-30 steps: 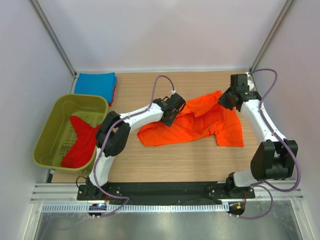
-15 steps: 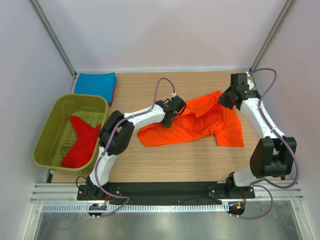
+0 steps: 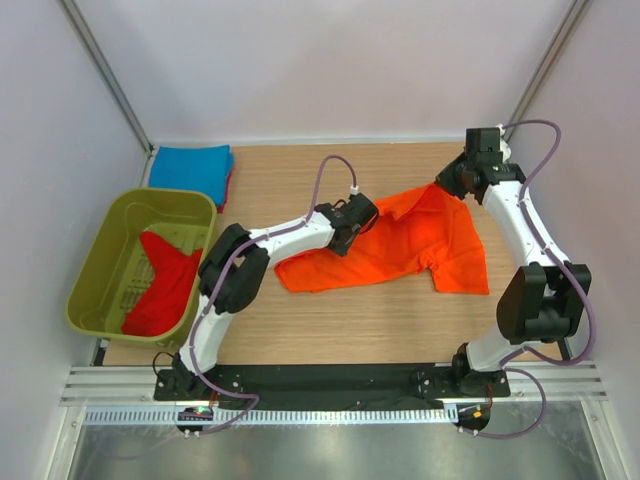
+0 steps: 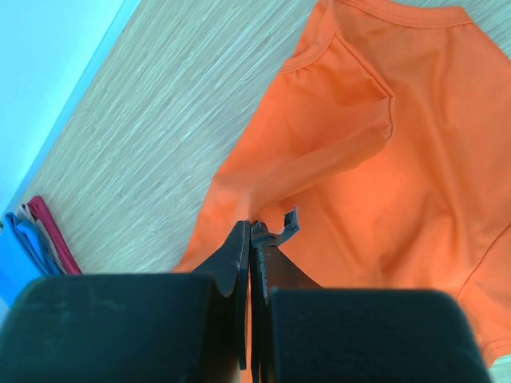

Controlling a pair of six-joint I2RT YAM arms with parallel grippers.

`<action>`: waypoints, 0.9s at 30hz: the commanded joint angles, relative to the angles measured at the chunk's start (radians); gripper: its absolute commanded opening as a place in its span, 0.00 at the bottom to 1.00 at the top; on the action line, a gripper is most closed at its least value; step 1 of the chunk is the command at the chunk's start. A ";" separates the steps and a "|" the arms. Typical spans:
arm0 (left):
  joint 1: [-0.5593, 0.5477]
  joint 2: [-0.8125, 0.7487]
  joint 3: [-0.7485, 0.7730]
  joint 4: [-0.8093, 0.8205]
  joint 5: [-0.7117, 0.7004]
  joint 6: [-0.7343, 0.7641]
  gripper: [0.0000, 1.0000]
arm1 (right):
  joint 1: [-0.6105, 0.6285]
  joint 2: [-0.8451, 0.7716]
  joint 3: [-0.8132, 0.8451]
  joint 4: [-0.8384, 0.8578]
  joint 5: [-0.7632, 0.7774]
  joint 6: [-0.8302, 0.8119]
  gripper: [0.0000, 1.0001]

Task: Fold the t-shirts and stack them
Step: Flatten the tshirt out

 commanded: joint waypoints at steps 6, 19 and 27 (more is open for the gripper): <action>0.002 0.000 0.052 0.027 -0.069 0.010 0.37 | -0.004 -0.007 0.011 0.034 -0.021 0.020 0.01; 0.014 0.053 0.076 -0.038 -0.072 -0.039 0.32 | -0.004 -0.004 0.015 0.029 -0.018 0.010 0.01; 0.031 0.082 0.093 -0.065 -0.072 -0.073 0.32 | -0.002 -0.008 0.012 0.028 -0.016 0.007 0.01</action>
